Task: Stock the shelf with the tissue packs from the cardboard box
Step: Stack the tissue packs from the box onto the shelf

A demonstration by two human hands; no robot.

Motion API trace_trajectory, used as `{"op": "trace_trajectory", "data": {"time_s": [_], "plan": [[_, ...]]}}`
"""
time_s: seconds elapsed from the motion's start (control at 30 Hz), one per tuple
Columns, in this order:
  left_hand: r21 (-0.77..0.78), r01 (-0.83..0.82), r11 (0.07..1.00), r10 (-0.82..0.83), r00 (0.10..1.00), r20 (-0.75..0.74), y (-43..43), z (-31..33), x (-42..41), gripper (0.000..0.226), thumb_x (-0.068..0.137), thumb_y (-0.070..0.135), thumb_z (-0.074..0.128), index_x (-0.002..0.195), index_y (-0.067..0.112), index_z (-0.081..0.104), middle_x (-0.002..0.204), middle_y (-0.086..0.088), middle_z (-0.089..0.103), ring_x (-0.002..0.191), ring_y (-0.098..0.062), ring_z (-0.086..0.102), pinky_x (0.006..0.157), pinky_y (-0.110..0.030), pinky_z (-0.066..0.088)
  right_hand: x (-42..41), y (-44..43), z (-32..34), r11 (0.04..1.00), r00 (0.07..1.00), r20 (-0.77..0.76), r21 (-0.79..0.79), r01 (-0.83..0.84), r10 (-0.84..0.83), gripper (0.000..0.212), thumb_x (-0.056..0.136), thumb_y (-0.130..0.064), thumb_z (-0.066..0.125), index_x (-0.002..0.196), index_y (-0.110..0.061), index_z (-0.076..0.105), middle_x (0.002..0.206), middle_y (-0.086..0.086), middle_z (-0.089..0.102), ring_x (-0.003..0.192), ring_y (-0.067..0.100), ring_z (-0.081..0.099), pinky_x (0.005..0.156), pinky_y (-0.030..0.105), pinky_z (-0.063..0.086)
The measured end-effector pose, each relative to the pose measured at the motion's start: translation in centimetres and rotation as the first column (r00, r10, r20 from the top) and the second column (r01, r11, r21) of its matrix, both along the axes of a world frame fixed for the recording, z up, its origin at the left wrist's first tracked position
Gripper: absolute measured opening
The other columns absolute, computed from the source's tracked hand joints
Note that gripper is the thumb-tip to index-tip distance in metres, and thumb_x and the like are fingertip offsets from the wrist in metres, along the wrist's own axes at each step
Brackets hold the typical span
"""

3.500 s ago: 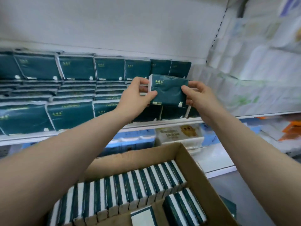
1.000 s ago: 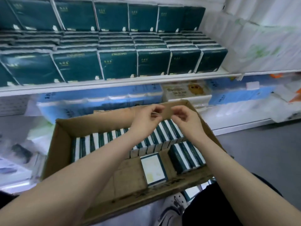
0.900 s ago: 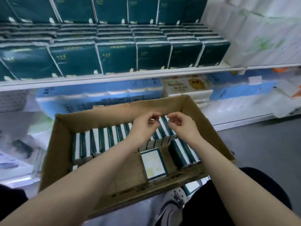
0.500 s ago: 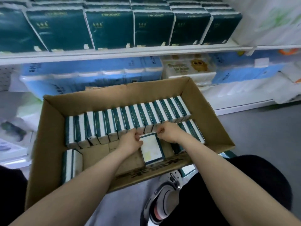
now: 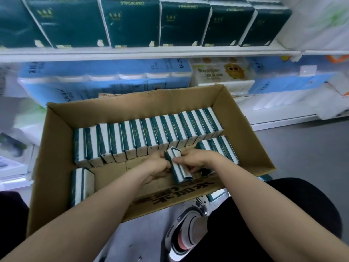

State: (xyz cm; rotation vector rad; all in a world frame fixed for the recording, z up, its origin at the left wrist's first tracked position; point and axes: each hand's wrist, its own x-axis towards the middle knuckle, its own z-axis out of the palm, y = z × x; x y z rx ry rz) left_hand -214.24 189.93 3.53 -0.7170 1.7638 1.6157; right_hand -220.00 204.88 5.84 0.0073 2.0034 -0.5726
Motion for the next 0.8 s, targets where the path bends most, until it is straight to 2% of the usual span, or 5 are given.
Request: {"op": "trace_trajectory", "data": {"time_s": [0.1, 0.17, 0.4, 0.63, 0.8], "plan": [[0.050, 0.001, 0.999, 0.000, 0.999, -0.037, 0.2, 0.4, 0.1, 0.041, 0.085, -0.009, 0.061, 0.115, 0.016, 0.048, 0.108, -0.012, 0.066, 0.098, -0.027, 0.070, 0.089, -0.043, 0.056, 0.0, 0.0, 1.0, 0.999, 1.000, 0.013, -0.038, 0.020, -0.019, 0.084, 0.070, -0.068, 0.073, 0.134, -0.016, 0.053, 0.134, 0.003, 0.058, 0.118, 0.022, 0.058, 0.098, 0.038, 0.051], [0.007, 0.018, 1.000, -0.018, 0.995, -0.103, 0.3, 0.7, 0.2, 0.039, 0.085, -0.011, 0.059, 0.113, 0.014, 0.047, 0.103, -0.010, 0.060, 0.102, -0.031, 0.066, 0.086, -0.040, 0.056, -0.2, 0.1, 1.3, 0.999, 0.996, -0.090, -0.045, -0.007, 0.003, 0.058, 0.073, -0.042, 0.084, 0.120, -0.017, 0.061, 0.115, 0.004, 0.068, 0.104, 0.020, 0.065, 0.093, 0.041, 0.056], [-0.558, 0.055, 0.828, -0.347, 0.832, -0.433, -0.8, 2.3, -0.7, 0.040, 0.080, 0.011, 0.075, 0.109, 0.030, 0.054, 0.116, 0.005, 0.050, 0.105, -0.015, 0.052, 0.093, -0.035, 0.049, -0.7, 0.5, 4.1, 0.992, 0.974, -0.220, -0.118, 0.035, -0.061, 0.043, 0.084, -0.007, 0.070, 0.125, -0.012, 0.057, 0.115, 0.006, 0.066, 0.108, 0.024, 0.062, 0.101, 0.044, 0.050], [-0.457, 0.129, 0.880, -0.360, 0.808, -0.467, -2.5, 5.7, -2.0, 0.041, 0.086, 0.019, 0.070, 0.125, 0.023, 0.057, 0.118, 0.003, 0.063, 0.102, -0.017, 0.060, 0.087, -0.034, 0.053, -0.6, 0.8, 6.8, 0.927, 0.928, -0.261, -0.335, 0.170, -0.265, 0.034, 0.092, -0.003, 0.055, 0.121, -0.021, 0.057, 0.102, 0.005, 0.064, 0.087, 0.016, 0.062, 0.070, 0.026, 0.050], [-0.361, -0.046, 0.932, -0.159, 0.840, -0.518, -4.0, 7.9, -3.1, 0.037, 0.090, 0.022, 0.066, 0.126, 0.020, 0.057, 0.113, 0.002, 0.065, 0.095, -0.015, 0.062, 0.076, -0.030, 0.055, -1.5, 1.8, 6.8, 0.788, 0.739, -0.357, -0.492, 0.371, -0.571, 0.037, 0.098, -0.027, 0.060, 0.134, -0.020, 0.054, 0.124, 0.003, 0.059, 0.107, 0.019, 0.060, 0.087, 0.033, 0.052]]}}
